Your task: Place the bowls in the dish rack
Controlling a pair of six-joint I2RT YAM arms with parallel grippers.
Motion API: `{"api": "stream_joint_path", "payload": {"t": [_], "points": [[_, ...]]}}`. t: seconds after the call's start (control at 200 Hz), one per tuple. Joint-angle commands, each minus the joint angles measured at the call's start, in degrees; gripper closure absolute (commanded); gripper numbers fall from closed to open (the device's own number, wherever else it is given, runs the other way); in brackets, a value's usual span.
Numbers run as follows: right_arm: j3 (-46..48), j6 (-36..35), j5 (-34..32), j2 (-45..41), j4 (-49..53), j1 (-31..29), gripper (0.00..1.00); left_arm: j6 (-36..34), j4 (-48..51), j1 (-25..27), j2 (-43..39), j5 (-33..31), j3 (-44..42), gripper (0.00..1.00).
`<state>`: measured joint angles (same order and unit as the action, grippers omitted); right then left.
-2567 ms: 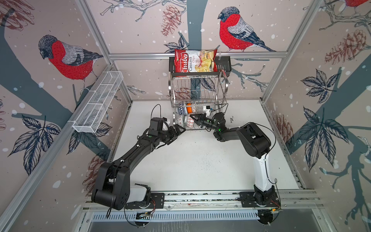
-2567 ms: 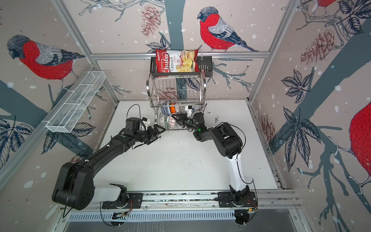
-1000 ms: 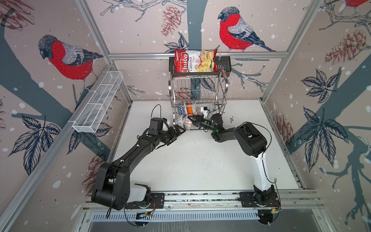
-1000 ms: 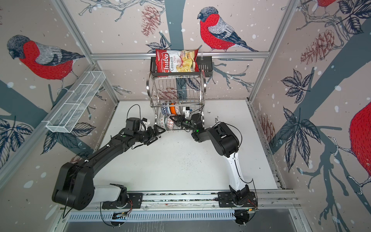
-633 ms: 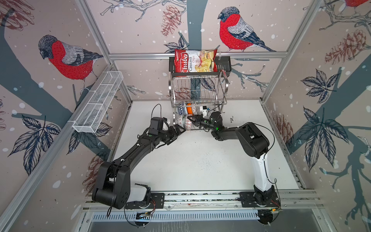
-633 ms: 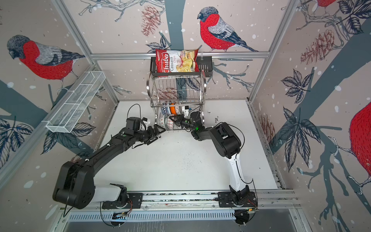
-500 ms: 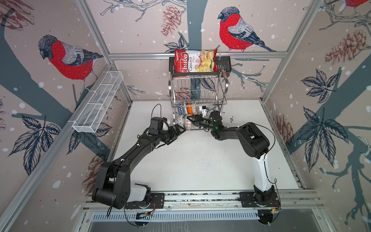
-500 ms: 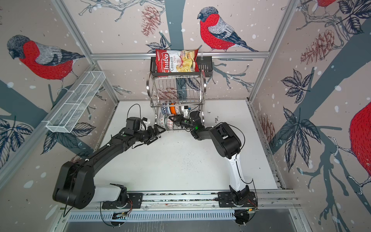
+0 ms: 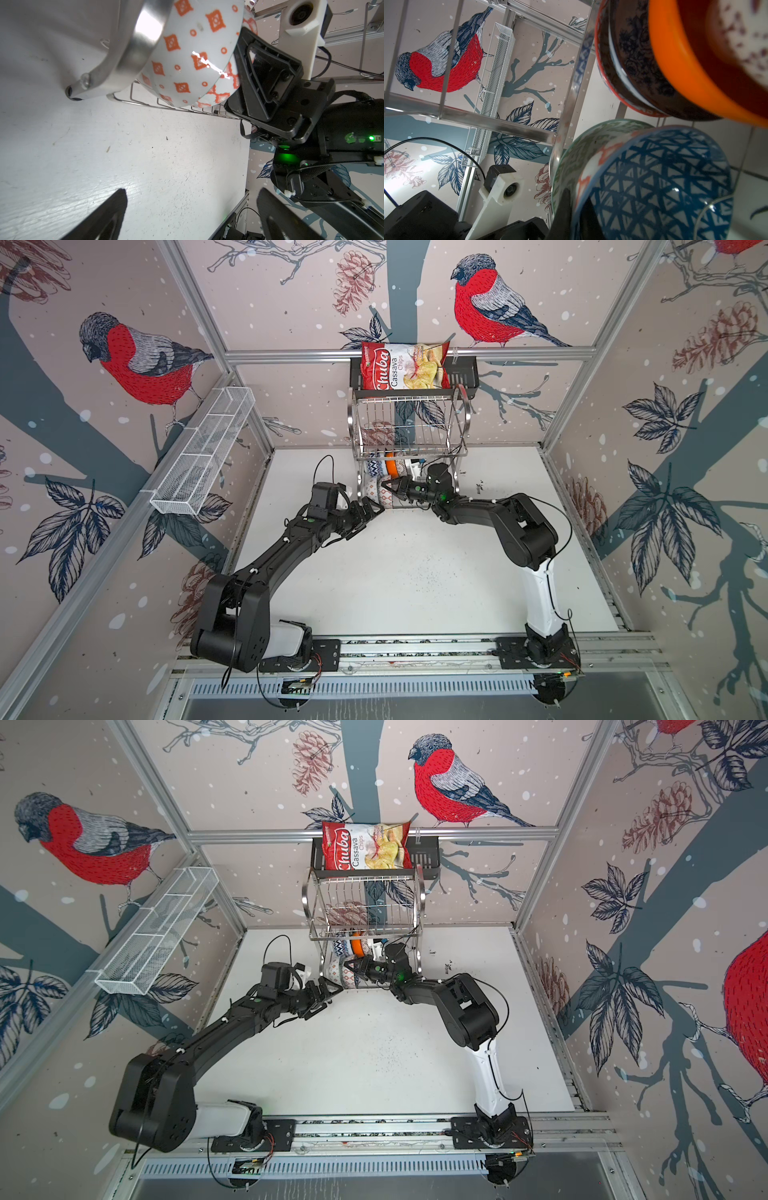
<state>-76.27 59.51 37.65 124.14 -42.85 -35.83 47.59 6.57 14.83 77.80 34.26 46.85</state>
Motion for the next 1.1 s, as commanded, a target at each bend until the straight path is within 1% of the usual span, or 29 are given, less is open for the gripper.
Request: {"api": "stream_joint_path", "payload": {"t": [0.0,0.345,1.096], "points": [[-1.08,-3.90,-1.21,0.14,6.95,-0.48,0.92,-0.48,-1.56,-0.06,0.09,-0.65,-0.01,0.02],[-1.93,-6.48,-2.84,-0.51,10.66,-1.20,0.89,-0.90,-1.01,-0.06,-0.36,-0.50,-0.27,0.02],[-1.61,-4.49,-3.30,-1.79,9.73,-1.08,0.80,-1.10,-1.20,-0.06,-0.72,-0.34,-0.90,0.02]]}}
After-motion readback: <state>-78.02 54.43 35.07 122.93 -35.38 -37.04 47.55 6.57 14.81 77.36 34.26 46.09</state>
